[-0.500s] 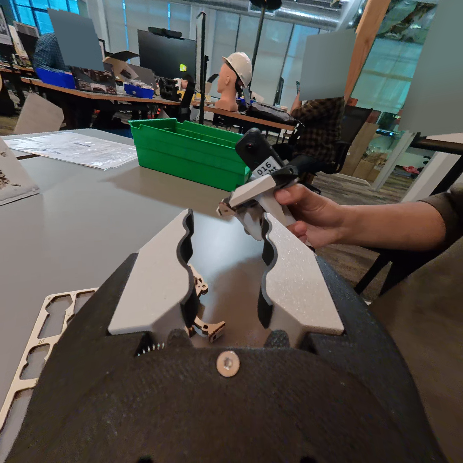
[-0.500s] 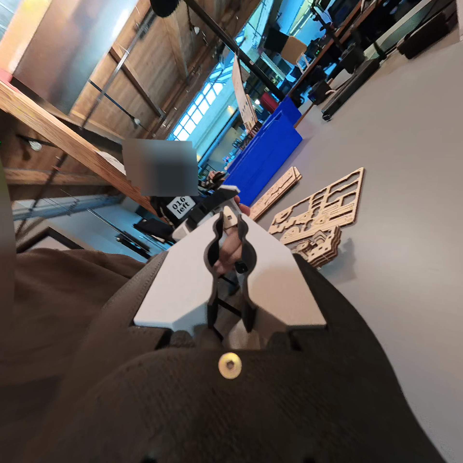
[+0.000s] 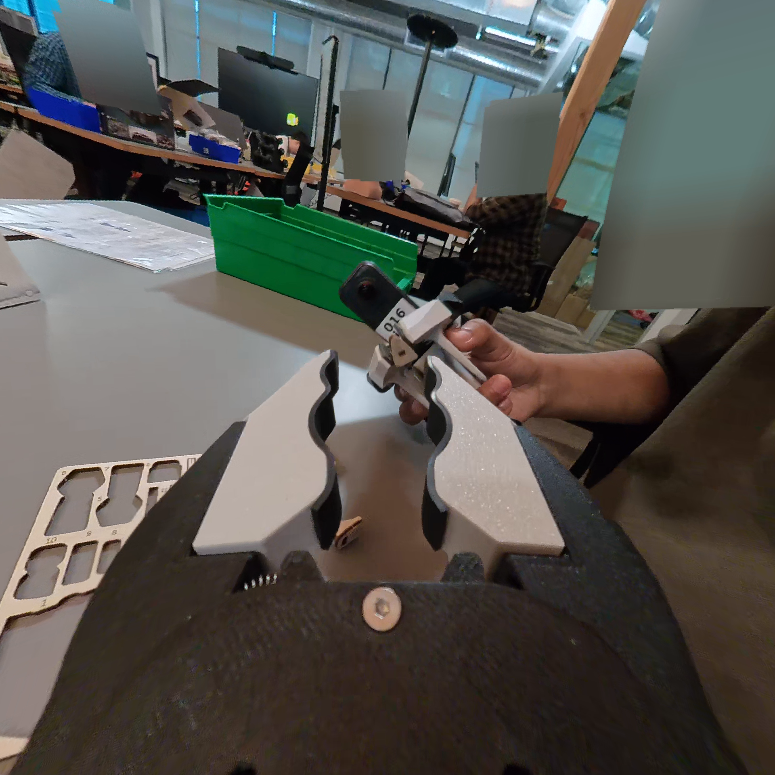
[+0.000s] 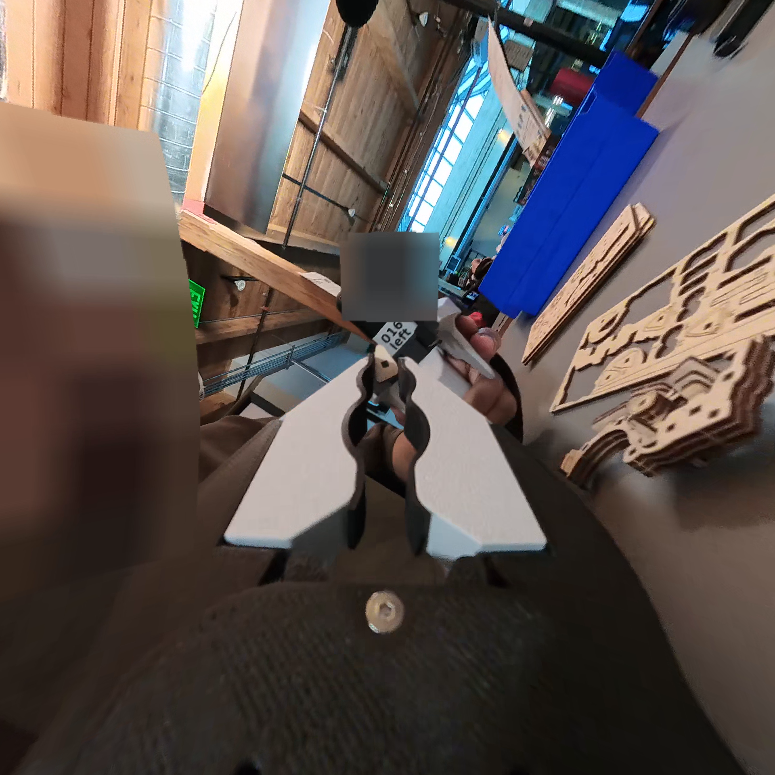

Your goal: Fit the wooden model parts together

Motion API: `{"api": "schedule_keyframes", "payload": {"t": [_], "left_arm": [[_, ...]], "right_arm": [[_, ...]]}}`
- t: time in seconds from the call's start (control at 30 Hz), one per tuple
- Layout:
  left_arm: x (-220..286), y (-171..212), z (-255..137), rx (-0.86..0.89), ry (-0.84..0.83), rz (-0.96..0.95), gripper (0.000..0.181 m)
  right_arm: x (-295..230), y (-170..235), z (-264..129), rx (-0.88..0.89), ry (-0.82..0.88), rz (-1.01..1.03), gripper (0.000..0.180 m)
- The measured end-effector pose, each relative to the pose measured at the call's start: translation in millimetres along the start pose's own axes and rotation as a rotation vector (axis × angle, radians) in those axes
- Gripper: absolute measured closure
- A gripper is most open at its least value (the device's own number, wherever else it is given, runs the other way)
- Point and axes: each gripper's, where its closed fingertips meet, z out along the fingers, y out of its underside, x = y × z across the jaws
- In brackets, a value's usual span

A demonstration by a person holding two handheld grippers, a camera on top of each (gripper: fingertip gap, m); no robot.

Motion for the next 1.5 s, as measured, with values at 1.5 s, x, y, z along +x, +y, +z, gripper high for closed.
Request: {"api": "schedule_keyframes", "payload": {"t": [1.5], "left_arm": [[-112,-20,-34,-0.259,-0.344,0.000,0.159]], "right_arm": [[18,-26,-14,-0.060,0.463,-0.615,0.166]]}}
